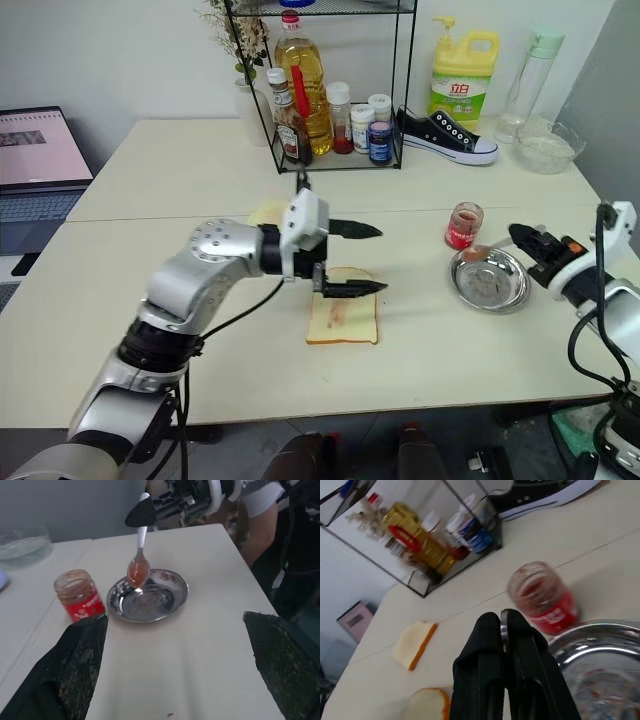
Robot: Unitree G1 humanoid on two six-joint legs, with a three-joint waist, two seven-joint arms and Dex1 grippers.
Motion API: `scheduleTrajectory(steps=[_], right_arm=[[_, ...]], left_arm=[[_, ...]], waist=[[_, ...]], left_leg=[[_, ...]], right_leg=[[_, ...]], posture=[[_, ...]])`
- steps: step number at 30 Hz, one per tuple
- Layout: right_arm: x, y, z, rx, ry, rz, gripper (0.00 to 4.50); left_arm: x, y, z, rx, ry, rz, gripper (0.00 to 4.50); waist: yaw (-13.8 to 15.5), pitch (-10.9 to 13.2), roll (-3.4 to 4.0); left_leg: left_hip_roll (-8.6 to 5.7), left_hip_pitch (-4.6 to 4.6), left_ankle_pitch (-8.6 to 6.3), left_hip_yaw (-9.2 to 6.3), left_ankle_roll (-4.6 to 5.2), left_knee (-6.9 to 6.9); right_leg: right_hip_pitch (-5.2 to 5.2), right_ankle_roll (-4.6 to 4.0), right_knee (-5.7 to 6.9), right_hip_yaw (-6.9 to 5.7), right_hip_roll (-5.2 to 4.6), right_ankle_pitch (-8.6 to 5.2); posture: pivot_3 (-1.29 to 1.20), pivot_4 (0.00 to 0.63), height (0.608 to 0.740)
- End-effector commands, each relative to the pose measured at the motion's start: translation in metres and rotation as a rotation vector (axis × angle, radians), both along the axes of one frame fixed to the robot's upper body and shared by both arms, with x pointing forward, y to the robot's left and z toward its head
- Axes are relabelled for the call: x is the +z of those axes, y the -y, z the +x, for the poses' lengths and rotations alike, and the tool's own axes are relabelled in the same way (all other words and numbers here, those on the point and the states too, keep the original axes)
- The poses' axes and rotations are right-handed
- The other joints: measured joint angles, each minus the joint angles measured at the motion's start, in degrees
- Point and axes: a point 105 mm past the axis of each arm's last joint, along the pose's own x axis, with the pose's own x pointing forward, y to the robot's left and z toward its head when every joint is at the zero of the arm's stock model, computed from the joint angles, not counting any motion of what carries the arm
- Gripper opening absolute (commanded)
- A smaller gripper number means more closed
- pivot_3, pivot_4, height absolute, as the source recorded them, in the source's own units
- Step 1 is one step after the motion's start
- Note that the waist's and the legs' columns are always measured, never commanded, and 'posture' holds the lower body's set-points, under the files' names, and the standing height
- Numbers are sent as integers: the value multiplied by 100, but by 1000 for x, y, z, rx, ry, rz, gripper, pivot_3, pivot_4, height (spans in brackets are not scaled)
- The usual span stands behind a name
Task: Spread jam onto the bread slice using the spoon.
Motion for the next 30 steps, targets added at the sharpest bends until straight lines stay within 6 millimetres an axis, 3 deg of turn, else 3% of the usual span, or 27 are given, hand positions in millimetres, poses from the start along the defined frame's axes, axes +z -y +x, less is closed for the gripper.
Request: scheduleTrajectory(steps=[1, 7, 15, 19, 27, 29, 30], right_arm=[[-4, 22, 4, -94, 18, 2, 22], [-43, 44, 20, -138, -59, 57, 22], [-69, 62, 27, -196, -110, 90, 22], [-70, 75, 27, -247, -108, 126, 1059], [-51, 103, 19, -328, -75, 107, 3982], [-46, 108, 16, -340, -65, 93, 4483], [-39, 112, 12, -332, -61, 26, 4483]], left_arm=[[-1, 11, -2, -55, 46, 19, 4500], [3, 30, 6, -78, 56, -10, 4500], [6, 26, 10, -69, 65, -18, 4500], [5, 23, 10, -61, 64, -16, 4500], [6, 16, 13, -41, 69, -9, 4500], [7, 13, 14, -34, 71, -6, 4500], [7, 8, 16, -23, 70, -2, 4500]], waist=[[0, 0, 0], [12, 0, -1], [7, -1, 4], [22, -1, 5], [18, 0, 6], [18, 0, 6], [18, 0, 6]], left_leg=[[-1, 0, 0, 2, 0, 0], [-3, 1, 0, 1, 1, 6], [0, 2, 0, 1, 1, 7], [-2, 2, 0, -1, 1, 9], [-2, 2, 0, 1, 1, 8], [-3, 2, 0, 2, 1, 8], [-3, 2, 0, 1, 1, 8]], right_leg=[[-1, 0, 2, 2, 0, 0], [4, 0, 0, -1, 0, 0], [4, 0, 1, 0, 1, 0], [6, 0, 1, -1, 0, 0], [5, 0, 1, 1, -2, 0], [5, 0, 1, 1, -2, 0], [5, 0, 1, 0, -2, 0]], posture=[[0, 150, 740], [0, 150, 740], [0, 150, 740], [0, 150, 740], [0, 150, 740], [0, 150, 740], [0, 150, 740]])
